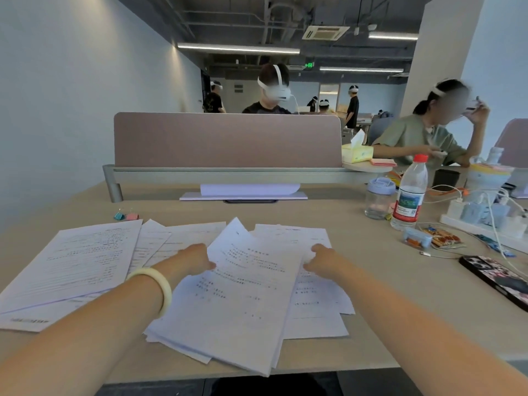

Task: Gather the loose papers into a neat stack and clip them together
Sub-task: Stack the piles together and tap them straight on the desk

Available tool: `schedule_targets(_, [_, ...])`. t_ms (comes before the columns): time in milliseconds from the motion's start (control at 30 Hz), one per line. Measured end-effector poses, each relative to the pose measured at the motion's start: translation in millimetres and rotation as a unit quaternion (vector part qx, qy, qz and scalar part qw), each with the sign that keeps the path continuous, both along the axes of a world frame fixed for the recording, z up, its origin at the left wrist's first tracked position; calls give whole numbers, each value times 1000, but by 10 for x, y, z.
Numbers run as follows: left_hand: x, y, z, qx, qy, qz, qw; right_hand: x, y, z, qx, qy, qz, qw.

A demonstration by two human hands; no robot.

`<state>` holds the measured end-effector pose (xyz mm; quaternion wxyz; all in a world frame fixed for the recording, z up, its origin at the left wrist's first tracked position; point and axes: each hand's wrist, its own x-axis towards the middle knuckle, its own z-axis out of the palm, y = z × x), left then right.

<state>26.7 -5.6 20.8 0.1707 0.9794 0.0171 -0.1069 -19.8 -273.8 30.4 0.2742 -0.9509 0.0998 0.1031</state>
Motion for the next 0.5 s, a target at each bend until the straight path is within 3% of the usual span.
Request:
schedule_targets(67, [4,-41,8,9,9,-2,1000,10,-119,-35,-98,7,-10,995])
schedule_targets(133, [18,-90,11,13,9,2,1000,30,-158,-54,-131,19,-11,991])
schedule_targets(233, [38,-123,14,-18,0,15,1000,118,-178,-44,-64,9,-31,997])
schedule_targets(400, [92,-39,67,-153,-50,54,985,163,-236,14,12,-7,-40,999])
schedule_targets(500, [152,46,96,-174,-85,93,977,231,-280,-12,54,-2,-48,997])
